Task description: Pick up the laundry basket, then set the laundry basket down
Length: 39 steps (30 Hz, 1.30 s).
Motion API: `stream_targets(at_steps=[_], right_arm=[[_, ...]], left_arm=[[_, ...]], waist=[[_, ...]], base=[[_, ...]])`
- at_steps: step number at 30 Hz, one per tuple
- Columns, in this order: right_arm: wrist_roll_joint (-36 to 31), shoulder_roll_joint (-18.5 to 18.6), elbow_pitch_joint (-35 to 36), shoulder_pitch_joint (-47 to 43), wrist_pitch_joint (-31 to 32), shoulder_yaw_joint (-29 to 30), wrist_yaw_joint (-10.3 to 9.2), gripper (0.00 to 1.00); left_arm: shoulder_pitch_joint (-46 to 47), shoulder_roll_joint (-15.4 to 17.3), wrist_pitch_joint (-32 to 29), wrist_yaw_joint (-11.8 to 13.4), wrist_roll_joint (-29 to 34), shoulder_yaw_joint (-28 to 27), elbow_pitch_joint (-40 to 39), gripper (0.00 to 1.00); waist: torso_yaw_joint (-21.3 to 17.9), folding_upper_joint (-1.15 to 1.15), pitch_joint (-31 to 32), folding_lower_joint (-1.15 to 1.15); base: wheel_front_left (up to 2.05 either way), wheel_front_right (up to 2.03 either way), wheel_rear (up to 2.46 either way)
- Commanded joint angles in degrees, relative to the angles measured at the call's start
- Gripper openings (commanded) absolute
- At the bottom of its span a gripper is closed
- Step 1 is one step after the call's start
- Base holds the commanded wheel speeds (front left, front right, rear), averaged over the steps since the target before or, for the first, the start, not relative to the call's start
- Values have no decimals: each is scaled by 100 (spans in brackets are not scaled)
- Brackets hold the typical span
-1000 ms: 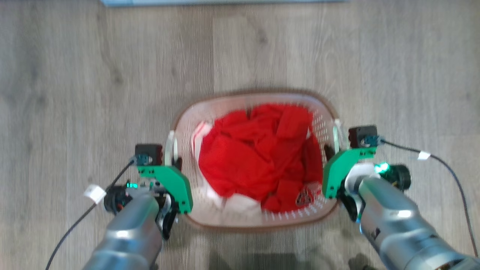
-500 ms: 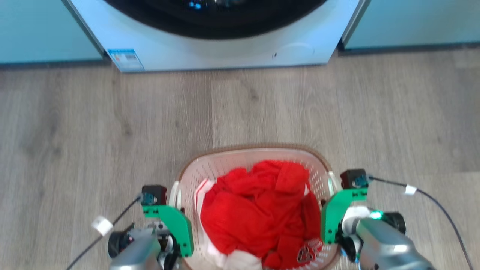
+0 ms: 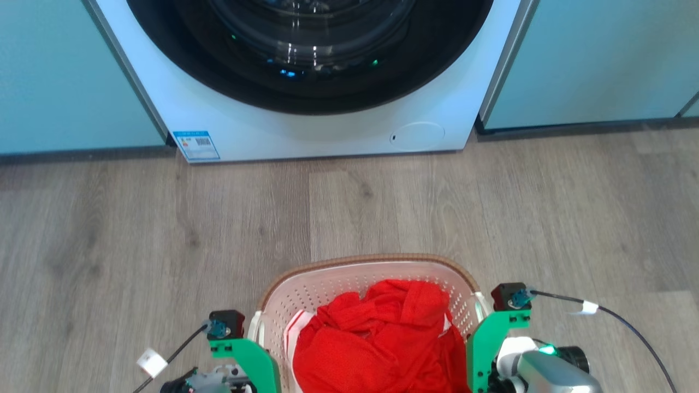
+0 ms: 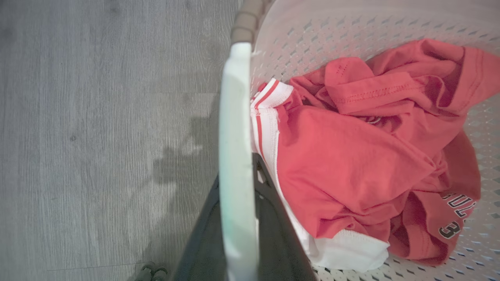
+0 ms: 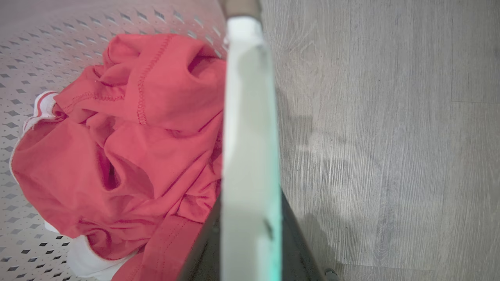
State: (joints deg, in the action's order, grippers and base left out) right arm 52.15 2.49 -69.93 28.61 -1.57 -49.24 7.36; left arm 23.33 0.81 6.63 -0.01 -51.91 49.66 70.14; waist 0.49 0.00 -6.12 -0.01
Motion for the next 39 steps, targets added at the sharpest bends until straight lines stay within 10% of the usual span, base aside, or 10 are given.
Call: stream_targets(at_steps=[1,39], right_arm=[[8,39,9,-80,-9,-114,13,0],[951,39,-145,69,-262,-1062,13,0]], left_arm=[[146,207,52,22,-32,-102,36,0],[303,207,19,-60,-374,321,281,0]], waist=[[-13,0,70,1],[-63,0,102,1]], base=[[0,0,0],[0,0,0]])
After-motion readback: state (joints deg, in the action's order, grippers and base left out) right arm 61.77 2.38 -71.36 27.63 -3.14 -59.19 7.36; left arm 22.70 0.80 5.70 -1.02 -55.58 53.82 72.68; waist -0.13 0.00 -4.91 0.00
